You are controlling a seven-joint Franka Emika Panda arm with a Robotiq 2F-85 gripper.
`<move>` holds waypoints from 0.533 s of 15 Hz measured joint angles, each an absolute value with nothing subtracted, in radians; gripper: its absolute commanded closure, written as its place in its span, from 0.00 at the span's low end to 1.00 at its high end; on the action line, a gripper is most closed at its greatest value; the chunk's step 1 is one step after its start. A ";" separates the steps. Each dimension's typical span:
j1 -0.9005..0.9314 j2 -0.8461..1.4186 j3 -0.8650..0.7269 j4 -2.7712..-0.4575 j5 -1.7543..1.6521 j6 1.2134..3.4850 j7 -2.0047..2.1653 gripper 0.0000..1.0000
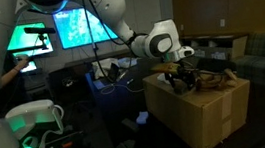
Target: Pick up all the objects on the box and put them on table, then pick up the all the objects on the table and put them on the box
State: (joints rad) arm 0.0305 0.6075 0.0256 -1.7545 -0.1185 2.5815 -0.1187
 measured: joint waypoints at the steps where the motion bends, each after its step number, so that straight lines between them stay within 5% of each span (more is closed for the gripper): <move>1: 0.031 0.610 0.026 -1.754 -0.119 2.581 -0.122 0.00; 6: 0.031 0.631 0.028 -1.743 -0.119 2.580 -0.140 0.03; 8: 0.031 0.639 0.028 -1.738 -0.119 2.580 -0.144 0.27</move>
